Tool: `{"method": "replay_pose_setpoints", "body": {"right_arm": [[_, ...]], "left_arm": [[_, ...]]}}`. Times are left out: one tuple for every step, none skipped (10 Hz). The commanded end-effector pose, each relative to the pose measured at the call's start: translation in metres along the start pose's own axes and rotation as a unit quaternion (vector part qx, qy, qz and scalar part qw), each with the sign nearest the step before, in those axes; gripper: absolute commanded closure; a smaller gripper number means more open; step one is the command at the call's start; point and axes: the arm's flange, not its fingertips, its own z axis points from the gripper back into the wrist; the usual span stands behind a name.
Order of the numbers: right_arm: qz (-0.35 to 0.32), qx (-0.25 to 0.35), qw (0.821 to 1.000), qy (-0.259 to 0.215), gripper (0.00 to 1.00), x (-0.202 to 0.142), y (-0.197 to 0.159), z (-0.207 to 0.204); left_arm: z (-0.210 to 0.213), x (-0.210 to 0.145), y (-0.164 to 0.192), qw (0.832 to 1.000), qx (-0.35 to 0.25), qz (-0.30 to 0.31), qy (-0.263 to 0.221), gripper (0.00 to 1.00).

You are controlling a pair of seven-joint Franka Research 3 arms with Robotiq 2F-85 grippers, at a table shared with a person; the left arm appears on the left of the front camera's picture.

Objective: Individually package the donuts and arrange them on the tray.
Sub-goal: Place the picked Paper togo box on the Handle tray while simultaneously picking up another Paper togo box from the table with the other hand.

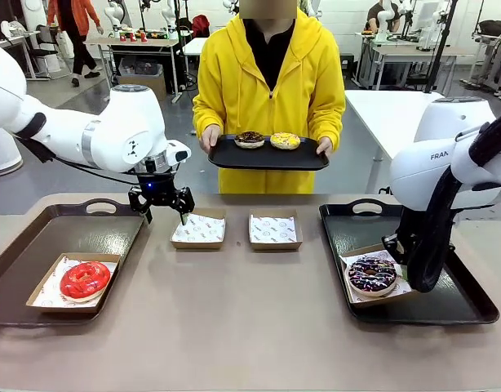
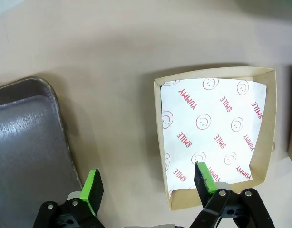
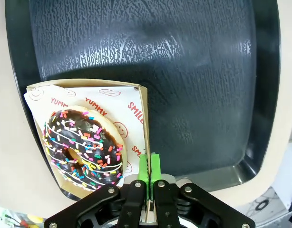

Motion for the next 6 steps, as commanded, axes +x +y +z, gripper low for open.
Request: {"method": "replay_pose_setpoints", "body": {"right_arm": [[0.009, 0.021, 1.000, -0.003, 0.98, 0.0036, -0.0015, -0.0027], [0.010, 0.021, 1.000, -0.002, 0.98, 0.0035, -0.0018, -0.0035], [0.014, 0.021, 1.000, -0.003, 0.98, 0.0035, -0.0016, -0.0041], [0.017, 0.023, 1.000, 0.000, 0.88, 0.0040, -0.0018, -0.0043], [0.022, 0.023, 0.999, 0.002, 0.38, 0.0039, -0.0018, -0.0047], [0.023, 0.024, 0.999, 0.004, 0.28, 0.0038, -0.0021, -0.0048]], "left_arm": [[-0.0043, 0.0053, 0.0023, 1.000, -0.029, 0.000, -0.008, 0.00], [-0.0049, 0.0062, 0.0017, 0.999, -0.033, 0.007, -0.009, 0.00], [-0.0050, 0.0078, 0.0023, 0.999, -0.034, 0.010, -0.008, 0.00], [-0.0061, 0.0098, 0.0030, 0.999, -0.036, 0.013, -0.004, 0.15], [-0.0080, 0.0106, 0.0036, 0.999, -0.035, 0.013, -0.001, 0.58], [-0.0102, 0.0120, 0.0045, 0.999, -0.036, 0.016, 0.002, 0.73]]}}
